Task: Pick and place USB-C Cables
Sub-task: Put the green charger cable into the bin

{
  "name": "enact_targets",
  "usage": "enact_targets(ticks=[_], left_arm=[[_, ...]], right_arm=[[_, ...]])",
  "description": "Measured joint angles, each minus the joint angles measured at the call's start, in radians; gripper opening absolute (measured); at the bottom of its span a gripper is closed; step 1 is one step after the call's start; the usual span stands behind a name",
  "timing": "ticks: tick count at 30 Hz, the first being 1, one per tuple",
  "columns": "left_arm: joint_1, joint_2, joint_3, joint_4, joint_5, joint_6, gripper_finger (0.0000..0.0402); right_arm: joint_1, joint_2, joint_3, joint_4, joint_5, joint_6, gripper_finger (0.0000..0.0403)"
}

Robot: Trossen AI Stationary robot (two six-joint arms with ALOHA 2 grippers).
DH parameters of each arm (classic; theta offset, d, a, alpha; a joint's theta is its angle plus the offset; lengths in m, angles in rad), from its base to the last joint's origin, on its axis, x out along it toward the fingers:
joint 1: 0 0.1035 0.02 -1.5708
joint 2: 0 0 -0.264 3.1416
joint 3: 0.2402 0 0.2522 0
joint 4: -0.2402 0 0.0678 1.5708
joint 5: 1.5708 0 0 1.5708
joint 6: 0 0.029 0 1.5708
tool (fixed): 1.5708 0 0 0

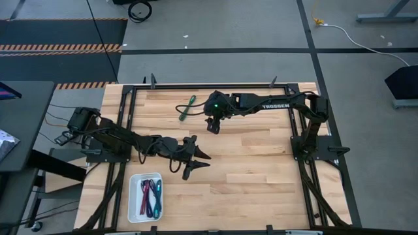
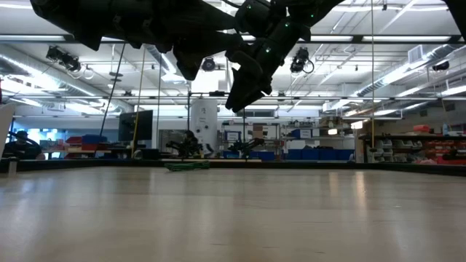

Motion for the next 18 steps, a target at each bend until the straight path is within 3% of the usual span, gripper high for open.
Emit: enact_targets(ticks=[7, 14, 18], left_arm=[[-0.001, 0.0, 0.0, 0.021, 0.006, -0.005, 0.0142], [-0.03, 0.0, 0.0, 0.257, 0.217, 0.009, 0.0142], [-0.047, 0.0, 0.0, 0.331, 0.26, 0.029, 0.0142]], right_arm=[[0.0, 0.0, 0.0, 0.001, -0.021, 0.0, 0.0228], [0.0, 0.0, 0.0, 0.002, -0.023, -0.001, 0.0228], [0.0, 0.0, 0.0, 0.002, -0.024, -0.002, 0.0228]])
